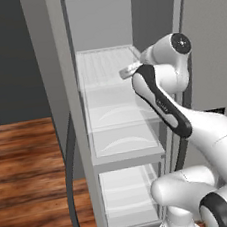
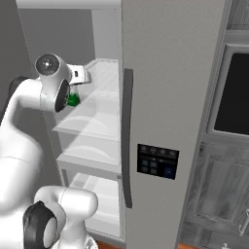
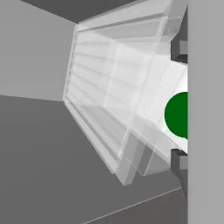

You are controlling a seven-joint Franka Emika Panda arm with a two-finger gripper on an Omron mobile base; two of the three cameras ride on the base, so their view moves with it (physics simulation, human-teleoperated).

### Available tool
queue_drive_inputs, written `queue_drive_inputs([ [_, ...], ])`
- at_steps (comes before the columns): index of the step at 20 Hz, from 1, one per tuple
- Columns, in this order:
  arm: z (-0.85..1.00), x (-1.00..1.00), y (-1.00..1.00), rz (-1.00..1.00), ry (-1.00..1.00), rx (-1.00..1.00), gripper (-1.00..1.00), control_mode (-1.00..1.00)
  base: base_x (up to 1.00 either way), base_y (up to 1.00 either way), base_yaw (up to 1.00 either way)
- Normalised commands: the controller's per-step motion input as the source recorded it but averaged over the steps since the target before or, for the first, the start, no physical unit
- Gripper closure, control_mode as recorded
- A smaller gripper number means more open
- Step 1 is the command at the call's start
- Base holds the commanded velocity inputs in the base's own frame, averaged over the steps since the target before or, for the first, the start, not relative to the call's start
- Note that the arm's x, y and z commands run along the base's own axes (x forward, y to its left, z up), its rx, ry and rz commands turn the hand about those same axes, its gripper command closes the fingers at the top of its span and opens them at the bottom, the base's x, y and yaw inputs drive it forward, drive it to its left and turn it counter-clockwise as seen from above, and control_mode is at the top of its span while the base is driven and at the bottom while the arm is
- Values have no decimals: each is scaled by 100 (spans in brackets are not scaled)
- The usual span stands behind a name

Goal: Take a sugar cube from the saucer and place it inside the coffee. Then, grab milk from the fridge and place it next to the coffee on the counter to sweeten the coffee.

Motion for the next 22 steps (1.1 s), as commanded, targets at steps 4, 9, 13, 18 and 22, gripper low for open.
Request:
queue_drive_inputs([
  [4, -10, -100, -14, -6, 4, 0, 100, -100, 0, 0, 0],
  [9, -20, -89, -27, -9, 10, 0, 100, -100, 0, 0, 0],
  [13, -17, -80, -39, -10, 7, 0, 100, -100, 0, 0, 0],
  [18, -1, -14, -3, -2, 0, 0, 100, 100, -71, 1, -1],
  [22, 0, 0, 0, 0, 0, 0, 100, 100, -100, -2, 15],
])
